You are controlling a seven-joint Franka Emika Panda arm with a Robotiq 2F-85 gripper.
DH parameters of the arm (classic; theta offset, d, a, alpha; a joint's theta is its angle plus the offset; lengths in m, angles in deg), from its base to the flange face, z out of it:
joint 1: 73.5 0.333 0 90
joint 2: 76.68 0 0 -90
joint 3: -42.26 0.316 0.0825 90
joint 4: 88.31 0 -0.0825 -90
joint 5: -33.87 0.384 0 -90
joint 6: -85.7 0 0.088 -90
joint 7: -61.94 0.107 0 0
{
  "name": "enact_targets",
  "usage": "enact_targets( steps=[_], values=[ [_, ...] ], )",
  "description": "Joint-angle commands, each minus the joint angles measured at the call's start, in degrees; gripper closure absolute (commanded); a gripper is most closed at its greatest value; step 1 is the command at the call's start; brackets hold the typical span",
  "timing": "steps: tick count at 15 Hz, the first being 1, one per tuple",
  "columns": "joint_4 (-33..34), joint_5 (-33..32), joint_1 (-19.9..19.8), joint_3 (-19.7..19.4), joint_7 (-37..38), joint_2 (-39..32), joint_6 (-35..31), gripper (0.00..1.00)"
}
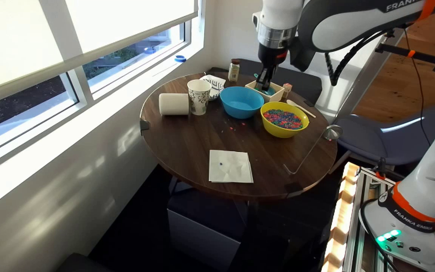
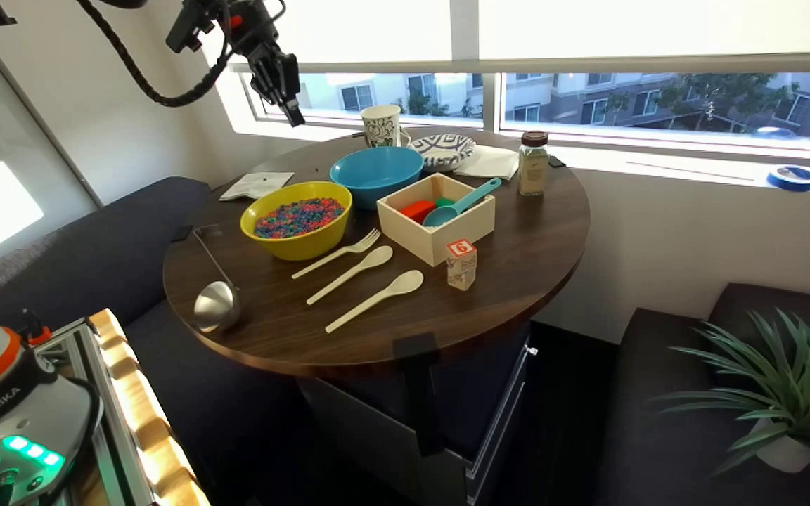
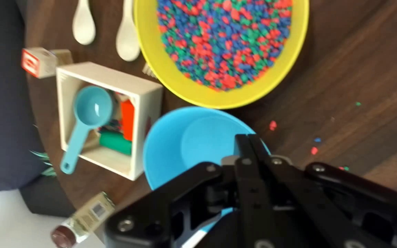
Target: Move the cereal from the table to the yellow bowl
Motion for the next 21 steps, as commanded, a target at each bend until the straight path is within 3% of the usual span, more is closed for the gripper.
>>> enact_targets(
  steps=[1,4,6,13,14,16,19,21],
  values=[
    [-3.03,-3.81,-2.58,1.14,5.55,5.20,10.23,0.99],
    [-3.02,-4.18,-3.65,1.39,7.67,5.57,20.07,0.99],
    [-3.27,-3.86,-3.66,1.06,7.57,5.13,22.83,0.99],
    [-4.81,-3.16,-3.47,0.34,6.64,3.12,16.45,0.99],
    [-4.86,-3.27,-3.49,0.40,7.03,2.72,15.13,0.73],
    [-5.36,-2.62,-3.18,0.27,6.22,2.68,10.52,0.65],
    [-5.68,-1.22,-2.65,0.53,4.99,2.20,5.20,0.43],
    [-6.65,2.31,-1.49,0.42,2.50,2.53,-2.19,0.27]
  ],
)
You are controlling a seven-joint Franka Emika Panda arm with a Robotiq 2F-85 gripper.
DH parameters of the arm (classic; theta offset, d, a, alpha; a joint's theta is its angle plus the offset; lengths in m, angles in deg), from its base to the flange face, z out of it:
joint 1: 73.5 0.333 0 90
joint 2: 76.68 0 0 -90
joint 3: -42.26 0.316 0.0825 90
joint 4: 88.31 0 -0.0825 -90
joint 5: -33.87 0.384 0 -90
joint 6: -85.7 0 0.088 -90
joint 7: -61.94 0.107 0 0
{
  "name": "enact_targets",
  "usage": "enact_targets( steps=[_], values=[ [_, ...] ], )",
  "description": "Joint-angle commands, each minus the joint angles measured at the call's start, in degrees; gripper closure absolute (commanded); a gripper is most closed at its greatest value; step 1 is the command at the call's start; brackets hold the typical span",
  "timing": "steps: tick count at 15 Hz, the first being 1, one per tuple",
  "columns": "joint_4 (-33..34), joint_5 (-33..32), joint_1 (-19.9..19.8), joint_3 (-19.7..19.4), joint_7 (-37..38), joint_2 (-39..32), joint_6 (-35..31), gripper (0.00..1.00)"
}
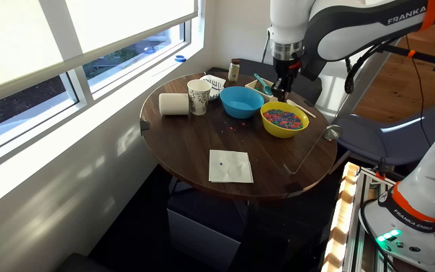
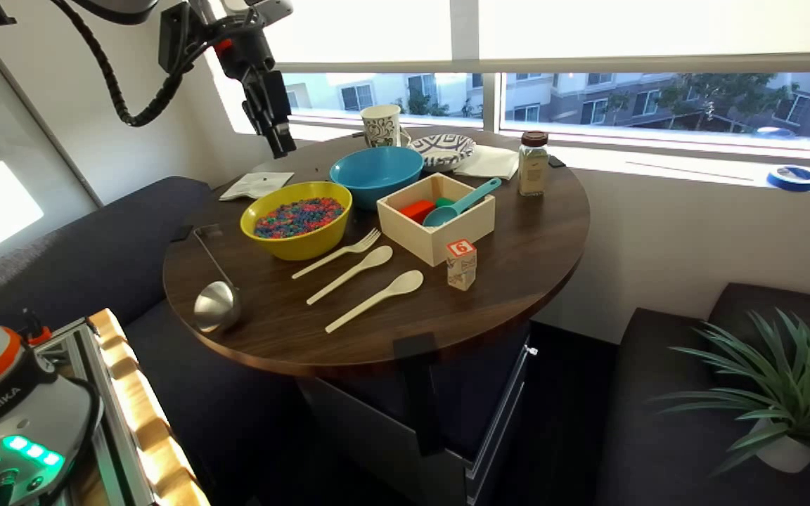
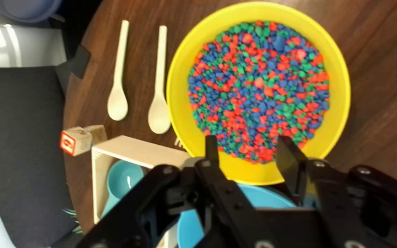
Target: Move the cereal from the table to the yellow bowl
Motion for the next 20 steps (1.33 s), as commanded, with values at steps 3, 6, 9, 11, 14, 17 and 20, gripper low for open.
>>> enact_targets(
  steps=[3,6,9,11,14,17,20],
  values=[
    [-2.43,11.65,3.38,0.59,-6.59,-1.22,-15.74,0.05],
    [-2.59,20.04,5.62,0.94,-13.61,-4.38,-23.47,0.00],
    [-0.35,28.17,7.13,0.84,-23.84,-9.94,-27.94,0.00],
    [2.02,31.27,7.06,1.12,-28.80,-13.60,-27.83,0.00],
    [5.90,31.12,6.33,1.70,-31.46,-18.47,-26.90,0.00],
    [9.02,30.07,6.21,2.08,-31.17,-22.44,-27.58,0.00],
    [11.36,29.00,6.58,2.58,-30.02,-25.24,-28.50,0.13]
  ],
)
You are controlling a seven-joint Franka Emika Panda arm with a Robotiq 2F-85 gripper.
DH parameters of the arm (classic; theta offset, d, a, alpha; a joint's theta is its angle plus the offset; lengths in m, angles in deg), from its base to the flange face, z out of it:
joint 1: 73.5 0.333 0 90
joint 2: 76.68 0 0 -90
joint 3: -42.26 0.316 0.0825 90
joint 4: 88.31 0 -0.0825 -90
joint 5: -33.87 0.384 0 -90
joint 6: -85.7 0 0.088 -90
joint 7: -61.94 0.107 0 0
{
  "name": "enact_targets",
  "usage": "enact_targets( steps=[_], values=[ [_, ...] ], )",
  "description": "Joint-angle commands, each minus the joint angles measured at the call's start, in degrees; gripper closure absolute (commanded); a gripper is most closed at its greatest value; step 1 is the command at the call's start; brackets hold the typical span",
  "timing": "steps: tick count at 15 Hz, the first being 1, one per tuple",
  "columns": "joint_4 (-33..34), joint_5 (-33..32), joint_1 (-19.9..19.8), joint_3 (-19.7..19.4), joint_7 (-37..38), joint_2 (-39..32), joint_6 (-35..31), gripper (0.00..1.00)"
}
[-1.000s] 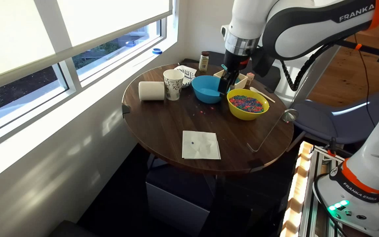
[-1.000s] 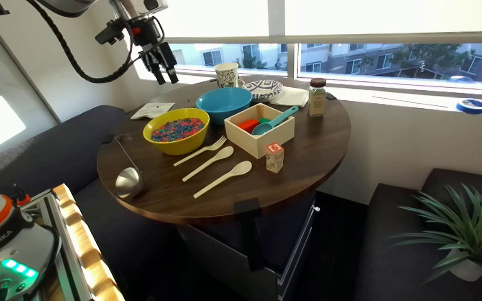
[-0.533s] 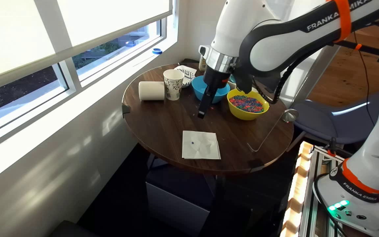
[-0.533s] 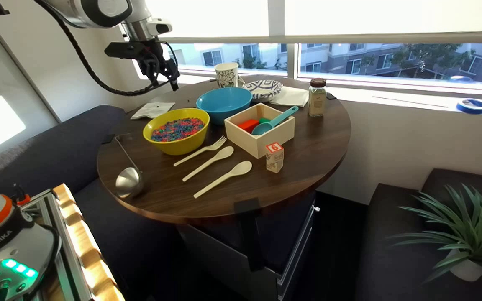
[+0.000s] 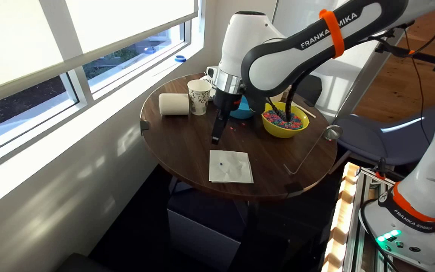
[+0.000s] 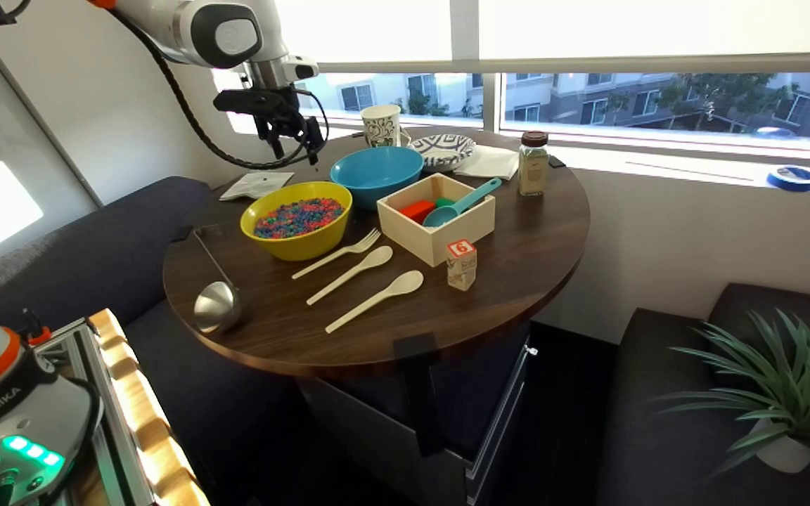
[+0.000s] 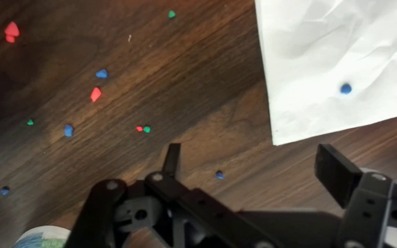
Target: Move the cereal from the table to the yellow bowl
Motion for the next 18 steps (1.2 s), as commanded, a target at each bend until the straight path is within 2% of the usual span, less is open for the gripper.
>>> enact_targets(
  steps=[1,4,7,12,14,17,18],
  values=[
    [3.54,-1.35,-0.05,1.16,0.60,-4.09,-1.16,0.22],
    [5.40,-3.83,0.50,1.27,1.74,-5.88,-1.00,0.48],
    [6.26,-7.88,1.17,0.80,3.22,-6.99,-1.06,0.57],
    [6.96,-12.49,1.53,0.62,5.36,-7.96,-1.17,0.62],
    [6.90,-13.15,1.53,0.65,5.68,-8.24,-1.37,0.74],
    [6.83,-13.79,1.59,0.62,6.24,-8.39,-1.67,1.00],
    [6.76,-13.91,1.56,0.60,6.37,-8.39,-1.72,1.00]
  ],
)
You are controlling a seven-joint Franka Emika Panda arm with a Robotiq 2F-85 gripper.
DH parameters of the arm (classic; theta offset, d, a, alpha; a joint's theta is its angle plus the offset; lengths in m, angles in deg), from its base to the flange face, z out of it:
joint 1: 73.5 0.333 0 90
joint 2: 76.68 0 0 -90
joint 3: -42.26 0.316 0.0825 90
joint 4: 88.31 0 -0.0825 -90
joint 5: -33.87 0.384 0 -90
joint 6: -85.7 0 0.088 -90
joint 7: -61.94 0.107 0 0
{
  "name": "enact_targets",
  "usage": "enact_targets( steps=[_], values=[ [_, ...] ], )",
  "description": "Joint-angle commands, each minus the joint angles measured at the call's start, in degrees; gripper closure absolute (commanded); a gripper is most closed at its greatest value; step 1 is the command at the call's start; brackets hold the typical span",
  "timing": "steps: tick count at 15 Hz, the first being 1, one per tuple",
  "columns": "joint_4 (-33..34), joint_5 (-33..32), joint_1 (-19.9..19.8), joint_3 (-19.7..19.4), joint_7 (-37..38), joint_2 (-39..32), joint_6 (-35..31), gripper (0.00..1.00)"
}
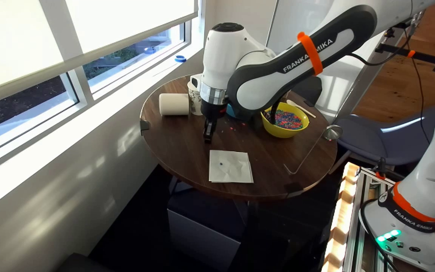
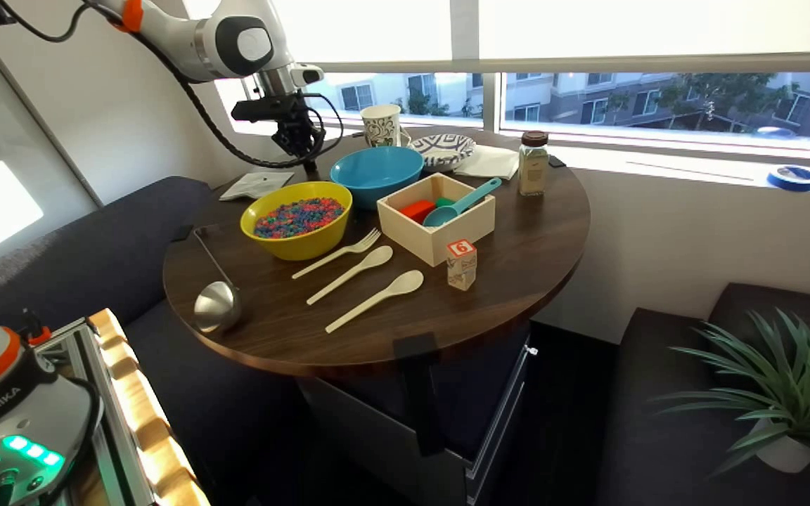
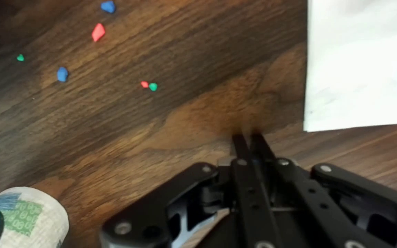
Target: Move the cereal from the table to the yellow bowl
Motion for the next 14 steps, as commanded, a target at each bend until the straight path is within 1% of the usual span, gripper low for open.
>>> enact_targets(
  steps=[1,2,4,6,9,10,12,14],
  values=[
    [0.37,-1.75,0.53,-0.48,1.83,-1.06,-1.44,1.00],
    [0.36,-1.67,0.48,-0.41,1.68,-0.88,-1.28,0.99],
    [0.50,-2.28,0.72,-0.47,1.92,0.02,-0.52,1.00],
    [0.84,-4.20,1.32,-1.07,3.75,1.44,1.48,1.00],
    [0.11,-5.40,1.30,-1.25,5.96,5.73,8.32,1.00],
    [-0.17,-4.89,0.95,-0.98,5.89,7.19,10.65,1.00],
    [-1.15,-5.27,0.67,-1.01,7.37,10.94,16.45,1.00],
    [-2.12,-8.75,0.44,-1.55,11.27,14.55,22.01,1.00]
  ],
)
